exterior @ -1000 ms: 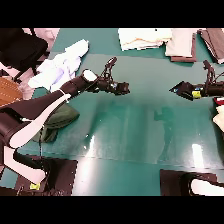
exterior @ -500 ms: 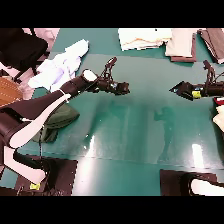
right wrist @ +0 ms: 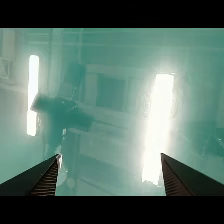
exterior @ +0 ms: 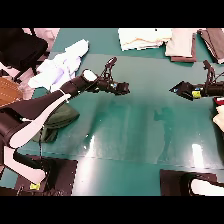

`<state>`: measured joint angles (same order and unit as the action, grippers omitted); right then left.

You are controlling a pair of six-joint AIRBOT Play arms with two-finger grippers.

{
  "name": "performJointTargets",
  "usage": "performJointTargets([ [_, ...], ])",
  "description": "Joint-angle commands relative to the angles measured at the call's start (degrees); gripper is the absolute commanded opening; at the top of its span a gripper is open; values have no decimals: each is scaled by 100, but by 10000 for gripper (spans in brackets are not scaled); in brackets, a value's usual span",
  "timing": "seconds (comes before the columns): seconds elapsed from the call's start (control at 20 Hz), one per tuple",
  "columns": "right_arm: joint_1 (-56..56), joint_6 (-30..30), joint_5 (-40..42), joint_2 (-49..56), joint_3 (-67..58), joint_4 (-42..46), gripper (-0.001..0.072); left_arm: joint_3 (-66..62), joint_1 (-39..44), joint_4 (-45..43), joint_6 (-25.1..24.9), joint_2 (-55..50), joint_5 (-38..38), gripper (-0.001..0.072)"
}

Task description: Fold the shirts.

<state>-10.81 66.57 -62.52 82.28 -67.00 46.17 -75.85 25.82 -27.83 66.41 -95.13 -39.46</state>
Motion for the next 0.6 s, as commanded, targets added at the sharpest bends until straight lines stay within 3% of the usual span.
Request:
performJointTargets([
  [0.0,2,2,-2,0,-4,0,709,-4,-2,-2,0,-4,0,32],
  [0.25,2,2,-2,0,-4,0,709,-4,-2,2,7,-4,4,32],
  [0.45,44,2,157,0,-4,-13,709,-4,2,682,70,-4,1134,32],
  [0.55,48,4,262,0,-24,-286,709,-111,-227,1338,382,9,181,32],
])
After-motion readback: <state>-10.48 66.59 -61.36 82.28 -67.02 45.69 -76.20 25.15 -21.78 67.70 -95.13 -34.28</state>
